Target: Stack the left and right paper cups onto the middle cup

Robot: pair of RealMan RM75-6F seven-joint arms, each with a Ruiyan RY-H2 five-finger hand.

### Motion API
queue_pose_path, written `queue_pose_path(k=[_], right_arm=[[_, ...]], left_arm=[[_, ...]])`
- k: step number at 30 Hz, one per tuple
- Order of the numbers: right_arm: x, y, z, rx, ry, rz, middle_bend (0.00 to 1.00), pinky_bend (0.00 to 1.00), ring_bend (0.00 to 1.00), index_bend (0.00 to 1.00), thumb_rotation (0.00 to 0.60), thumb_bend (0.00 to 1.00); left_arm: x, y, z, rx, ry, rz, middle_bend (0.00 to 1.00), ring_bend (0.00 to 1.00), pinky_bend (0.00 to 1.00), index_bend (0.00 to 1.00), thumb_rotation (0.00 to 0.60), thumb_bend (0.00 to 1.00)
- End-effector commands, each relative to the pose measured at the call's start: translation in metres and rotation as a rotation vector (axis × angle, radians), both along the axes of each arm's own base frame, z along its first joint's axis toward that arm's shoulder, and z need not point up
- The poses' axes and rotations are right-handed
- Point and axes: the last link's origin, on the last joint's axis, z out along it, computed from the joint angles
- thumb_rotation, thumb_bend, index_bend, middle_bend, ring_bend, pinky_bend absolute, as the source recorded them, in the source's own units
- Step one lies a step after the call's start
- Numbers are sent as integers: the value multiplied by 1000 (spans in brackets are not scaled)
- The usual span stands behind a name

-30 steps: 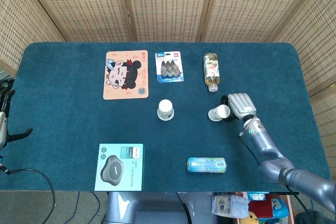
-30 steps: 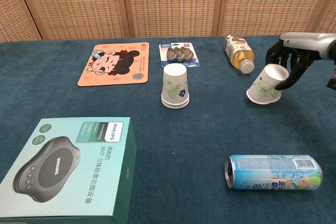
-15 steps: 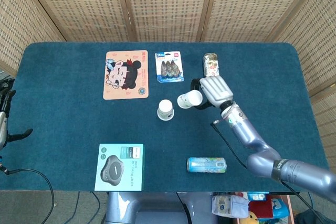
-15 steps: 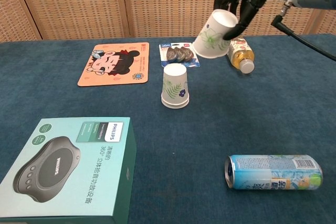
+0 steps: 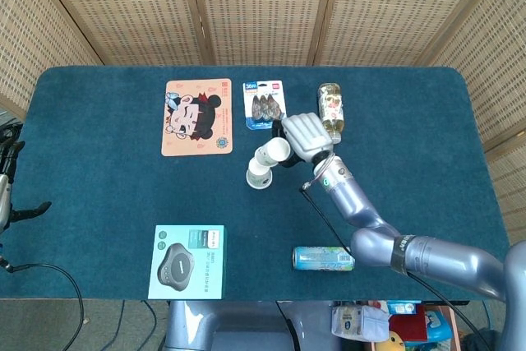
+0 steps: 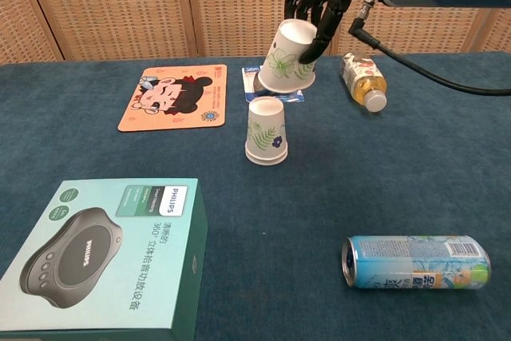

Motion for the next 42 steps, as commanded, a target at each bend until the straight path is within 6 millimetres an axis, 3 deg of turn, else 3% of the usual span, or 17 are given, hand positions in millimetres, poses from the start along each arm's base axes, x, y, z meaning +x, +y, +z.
queue_pose_path(k=[1,14,33,36,42], right_arm=[[2,2,-2,2,27,1,582,499,472,529,600,430],[14,8,-27,34,106,-12,578,499,472,529,600,430],[23,6,-39,16,120,-2,557,499,472,529,600,430],[23,5,-39,13,120,-2,487,499,446,507,600,427],[23,7,-39,42,95,-9,181,324,191,281,600,237]], left_arm=[[0,0,1,2,-3,2,0,0,0,0,600,147],[-1,1,3,1,-18,-3,0,0,0,0,600,147],[-3,2,3,-12,-32,9,0,0,0,0,600,147],[-3,3,3,-12,-33,10,0,0,0,0,600,147],[-4,3,3,-15,-32,11,0,0,0,0,600,147]])
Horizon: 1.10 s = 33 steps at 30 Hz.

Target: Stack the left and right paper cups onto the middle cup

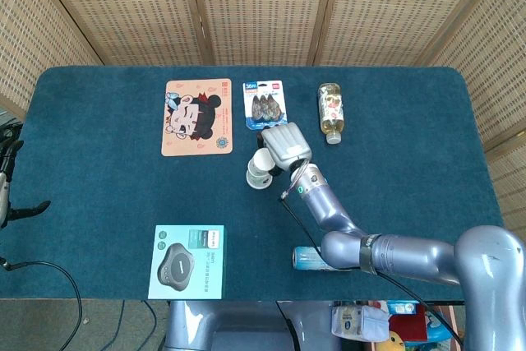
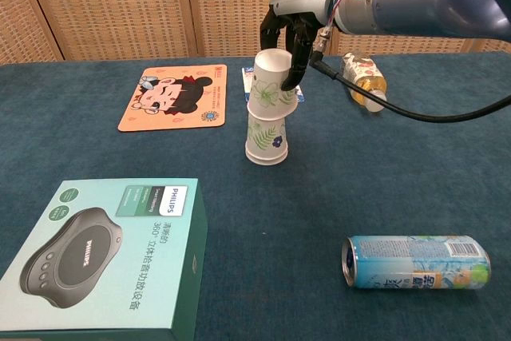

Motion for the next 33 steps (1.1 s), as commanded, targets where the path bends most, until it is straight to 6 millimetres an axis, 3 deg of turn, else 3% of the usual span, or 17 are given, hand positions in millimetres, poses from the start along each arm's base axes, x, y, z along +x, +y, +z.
queue_pose_path(k=[1,12,15,18,21,24,27,29,33], right_arm=[[-1,1,0,11,-7,1,158,303,170,269,600,220],[-1,4,5,-4,-14,20,139,245,149,264,600,194],[-9,7,17,-25,-18,22,119,122,110,261,600,189],[-23,15,32,-52,-24,41,45,7,24,221,600,117],[-46,27,52,-106,-46,67,0,0,0,153,600,18],[-68,39,65,-155,-80,85,0,0,0,93,600,0],[-109,66,84,-234,-155,117,0,0,0,39,600,0],[-160,99,105,-305,-155,100,0,0,0,5,600,0],[-189,122,116,-323,-153,91,0,0,0,0,600,0]], left_arm=[[0,0,0,-1,0,0,0,0,0,0,600,147],[0,-1,0,-2,-2,-2,0,0,0,0,600,147],[1,-1,0,-2,-3,-6,0,0,0,0,600,147],[1,-2,1,0,-1,-11,0,0,0,0,600,147],[1,-4,0,1,2,-19,0,0,0,0,600,147],[0,-6,-1,4,6,-27,0,0,0,0,600,148],[0,-10,-5,4,13,-44,0,0,0,0,600,147],[1,-17,-8,21,25,-71,0,0,0,0,600,147],[0,-23,-11,34,27,-91,0,0,0,0,600,147]])
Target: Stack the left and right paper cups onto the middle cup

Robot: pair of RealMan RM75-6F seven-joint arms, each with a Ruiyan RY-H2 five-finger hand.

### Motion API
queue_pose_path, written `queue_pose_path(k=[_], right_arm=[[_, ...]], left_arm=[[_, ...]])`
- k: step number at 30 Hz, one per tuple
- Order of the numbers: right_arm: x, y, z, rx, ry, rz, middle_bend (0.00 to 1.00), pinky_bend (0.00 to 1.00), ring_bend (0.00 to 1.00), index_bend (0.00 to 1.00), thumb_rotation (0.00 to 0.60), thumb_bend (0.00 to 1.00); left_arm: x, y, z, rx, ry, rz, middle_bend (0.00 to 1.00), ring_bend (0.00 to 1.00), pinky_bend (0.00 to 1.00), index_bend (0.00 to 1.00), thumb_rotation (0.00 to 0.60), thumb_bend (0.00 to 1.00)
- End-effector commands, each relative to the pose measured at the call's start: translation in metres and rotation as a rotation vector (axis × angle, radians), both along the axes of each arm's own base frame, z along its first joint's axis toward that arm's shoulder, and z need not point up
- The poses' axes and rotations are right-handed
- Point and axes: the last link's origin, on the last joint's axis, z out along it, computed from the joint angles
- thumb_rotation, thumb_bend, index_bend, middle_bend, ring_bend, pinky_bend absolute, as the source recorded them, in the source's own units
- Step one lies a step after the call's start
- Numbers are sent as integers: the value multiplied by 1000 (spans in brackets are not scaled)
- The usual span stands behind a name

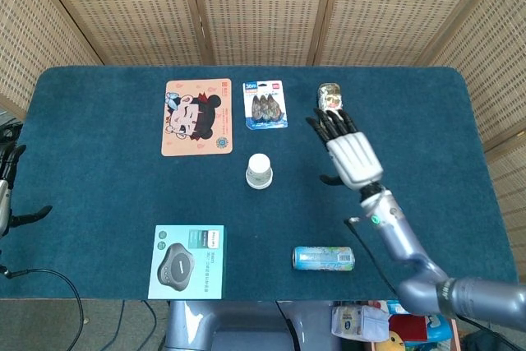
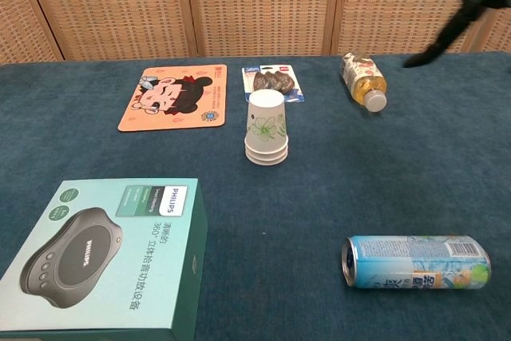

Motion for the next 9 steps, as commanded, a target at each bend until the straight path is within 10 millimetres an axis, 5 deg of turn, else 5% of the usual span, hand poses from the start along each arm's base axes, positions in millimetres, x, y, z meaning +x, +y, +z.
queue_pose_path(k=[1,9], right_arm=[[-69,56,29,-47,-32,-42,0,0,0,0,600,0],[-120,107,43,-122,31,-114,0,0,0,0,600,0]], left_arm=[[-3,-8,-4,6,0,-10,0,0,0,0,600,147],[-9,-21,-7,-12,11,-27,0,0,0,0,600,147]])
